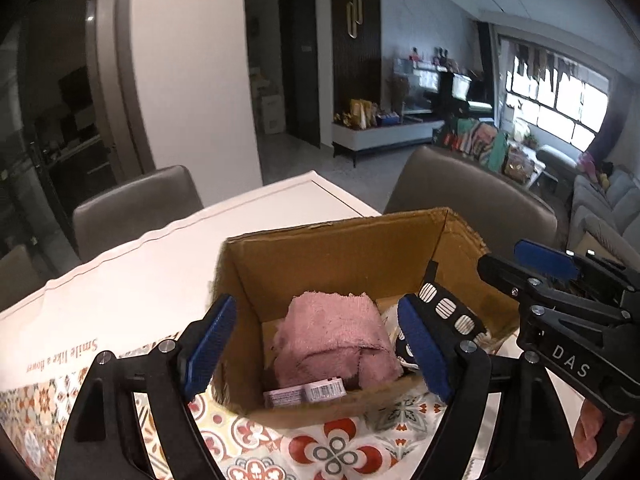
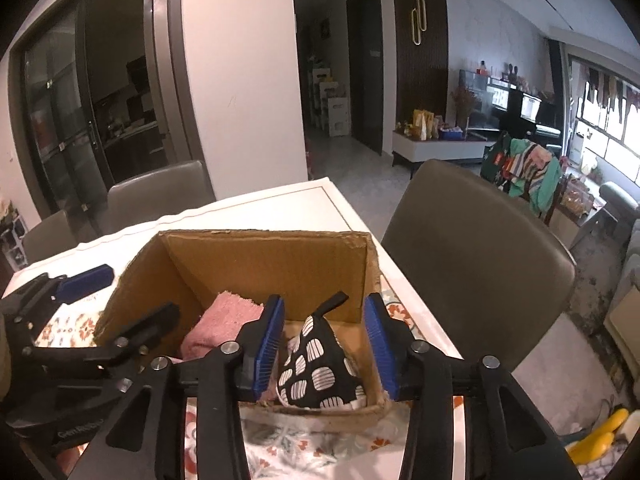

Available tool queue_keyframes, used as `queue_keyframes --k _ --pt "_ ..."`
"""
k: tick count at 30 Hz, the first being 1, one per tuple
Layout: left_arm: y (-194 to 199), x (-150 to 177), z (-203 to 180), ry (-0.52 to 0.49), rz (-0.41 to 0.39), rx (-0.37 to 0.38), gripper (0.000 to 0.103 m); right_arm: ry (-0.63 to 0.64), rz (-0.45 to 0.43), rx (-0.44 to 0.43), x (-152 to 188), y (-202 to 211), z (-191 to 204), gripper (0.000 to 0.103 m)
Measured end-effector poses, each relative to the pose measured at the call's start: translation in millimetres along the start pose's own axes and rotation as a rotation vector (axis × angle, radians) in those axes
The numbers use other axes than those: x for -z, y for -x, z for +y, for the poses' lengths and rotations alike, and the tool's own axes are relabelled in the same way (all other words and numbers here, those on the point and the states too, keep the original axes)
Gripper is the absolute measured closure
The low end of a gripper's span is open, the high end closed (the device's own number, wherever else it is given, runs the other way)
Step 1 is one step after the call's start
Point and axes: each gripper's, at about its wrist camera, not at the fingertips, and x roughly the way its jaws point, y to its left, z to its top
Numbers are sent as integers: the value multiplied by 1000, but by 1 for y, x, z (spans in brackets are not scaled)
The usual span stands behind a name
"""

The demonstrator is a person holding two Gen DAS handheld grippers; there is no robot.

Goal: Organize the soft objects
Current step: 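Open both tools to drop the packet and mitt into the box, then withdraw both tools from the box toward the white cloth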

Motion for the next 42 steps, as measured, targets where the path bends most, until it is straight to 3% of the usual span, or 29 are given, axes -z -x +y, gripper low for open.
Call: queue_keyframes --k 8,19,25,42 --pt "46 16 -2 67 -55 -42 18 -29 -28 -22 8 35 -5 54" --pt "89 47 -7 93 -71 -70 17 6 -69 -38 30 88 2 54" --pt "98 69 -6 100 -62 -85 17 1 -80 -36 48 106 4 46" --pt "102 138 0 144 39 -123 16 -12 18 -60 114 105 17 46"
